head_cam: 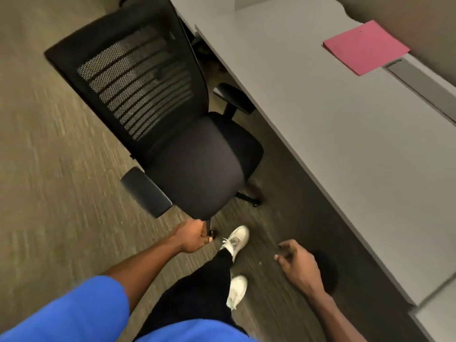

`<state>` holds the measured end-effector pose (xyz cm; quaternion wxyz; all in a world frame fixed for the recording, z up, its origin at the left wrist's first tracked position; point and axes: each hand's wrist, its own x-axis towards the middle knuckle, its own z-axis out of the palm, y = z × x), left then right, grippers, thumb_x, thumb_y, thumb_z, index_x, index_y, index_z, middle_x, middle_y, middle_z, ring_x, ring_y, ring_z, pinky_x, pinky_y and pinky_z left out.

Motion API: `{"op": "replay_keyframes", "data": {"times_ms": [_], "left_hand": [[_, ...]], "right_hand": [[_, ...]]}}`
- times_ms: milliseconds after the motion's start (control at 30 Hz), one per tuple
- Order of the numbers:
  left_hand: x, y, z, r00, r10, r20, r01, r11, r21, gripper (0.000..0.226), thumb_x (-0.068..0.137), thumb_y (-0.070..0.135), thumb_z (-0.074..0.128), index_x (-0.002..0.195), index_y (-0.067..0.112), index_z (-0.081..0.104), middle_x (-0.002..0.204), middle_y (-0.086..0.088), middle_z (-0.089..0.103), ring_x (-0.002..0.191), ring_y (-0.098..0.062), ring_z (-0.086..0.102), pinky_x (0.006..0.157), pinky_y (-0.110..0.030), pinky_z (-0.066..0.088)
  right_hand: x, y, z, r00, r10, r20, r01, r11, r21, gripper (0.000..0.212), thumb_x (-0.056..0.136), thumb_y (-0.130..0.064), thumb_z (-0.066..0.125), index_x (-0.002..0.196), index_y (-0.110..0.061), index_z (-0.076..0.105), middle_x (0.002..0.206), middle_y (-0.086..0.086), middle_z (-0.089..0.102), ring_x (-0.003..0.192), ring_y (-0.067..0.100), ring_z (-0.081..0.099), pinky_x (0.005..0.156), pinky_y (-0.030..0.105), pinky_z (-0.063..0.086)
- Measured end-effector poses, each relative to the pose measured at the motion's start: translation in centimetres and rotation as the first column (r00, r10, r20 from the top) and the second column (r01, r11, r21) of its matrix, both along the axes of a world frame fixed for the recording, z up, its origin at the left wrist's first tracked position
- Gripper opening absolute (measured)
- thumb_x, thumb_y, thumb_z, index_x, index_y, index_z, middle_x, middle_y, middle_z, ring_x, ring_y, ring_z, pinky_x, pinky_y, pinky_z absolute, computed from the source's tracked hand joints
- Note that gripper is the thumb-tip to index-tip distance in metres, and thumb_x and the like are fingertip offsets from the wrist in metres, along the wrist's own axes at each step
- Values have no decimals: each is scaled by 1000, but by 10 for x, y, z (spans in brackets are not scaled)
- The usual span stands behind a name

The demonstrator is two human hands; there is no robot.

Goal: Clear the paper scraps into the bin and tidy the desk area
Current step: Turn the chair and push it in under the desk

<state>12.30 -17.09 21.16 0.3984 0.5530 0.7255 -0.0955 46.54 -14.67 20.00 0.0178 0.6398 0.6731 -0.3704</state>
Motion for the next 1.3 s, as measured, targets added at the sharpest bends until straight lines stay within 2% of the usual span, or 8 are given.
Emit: {"op": "replay_keyframes", "data": {"times_ms": [233, 433, 633, 967, 1033, 1133, 1200, 1300], "left_hand": [[-16, -65, 8, 993, 114, -5, -115, 992, -48, 30, 92, 44, 72, 81, 16, 69, 83, 0, 71, 82, -22, 66, 80, -36, 54], [-49, -90, 13, 973, 233, -2, -232, 971, -51, 31, 91, 45, 72, 90, 13, 72, 92, -6, 76, 88, -26, 71, 85, -45, 58], [-91, -97, 9, 959, 284, 13, -284, 958, -26, 30, 92, 43, 74, 88, 13, 73, 88, -2, 77, 87, -23, 72, 85, -42, 59], [-261, -45, 29, 954, 298, -27, -291, 946, 143, 24, 92, 42, 74, 87, 19, 75, 83, 5, 74, 83, -18, 71, 80, -37, 58], [-301, -17, 42, 937, 349, 16, -344, 913, 219, 23, 92, 38, 75, 85, 16, 75, 81, 3, 75, 82, -20, 72, 79, -36, 57], [-353, 29, 59, 862, 479, 166, -507, 810, 295, 32, 92, 40, 77, 90, 8, 76, 87, -5, 80, 83, -21, 76, 81, -38, 61], [-378, 58, 74, 790, 539, 293, -611, 735, 294, 44, 88, 49, 79, 95, 5, 74, 92, -8, 80, 88, -22, 79, 87, -42, 64], [-406, 97, 98, 750, 564, 347, -661, 660, 357, 75, 74, 67, 82, 114, 5, 68, 109, -8, 74, 100, -22, 72, 92, -39, 58]], "right_hand": [[-23, -45, -8, 998, 59, -7, -59, 994, -88, 29, 89, -41, 73, 115, -34, 64, 102, -11, 73, 98, 14, 70, 82, 36, 57], [-63, -58, -4, 988, 151, -16, -152, 982, -113, 32, 92, -43, 70, 121, -31, 64, 108, -7, 73, 101, 15, 68, 78, 34, 51], [-110, -41, -4, 984, 179, -18, -180, 977, -112, 35, 91, -43, 70, 123, -31, 62, 111, -6, 72, 103, 16, 67, 82, 37, 55], [-255, -19, -22, 974, 221, 47, -219, 974, -52, 23, 92, -40, 59, 113, -31, 59, 112, -3, 72, 108, 28, 68, 83, 42, 57], [-294, -25, -28, 960, 271, 66, -268, 962, -45, 32, 87, -43, 55, 116, -29, 58, 117, -1, 68, 111, 27, 66, 84, 42, 56], [-352, -31, -39, 933, 351, 76, -348, 936, -47, 58, 85, -45, 56, 137, -21, 51, 139, 4, 58, 131, 28, 54, 100, 44, 53], [-385, -30, -45, 917, 391, 84, -389, 920, -35, 75, 88, -41, 63, 155, -17, 38, 161, 8, 41, 147, 29, 40, 116, 44, 44], [-424, -24, -49, 903, 412, 122, -415, 910, -4, 87, 91, -39, 65, 164, -16, 24, 174, 11, 18, 160, 30, 19, 125, 48, 31]]}}
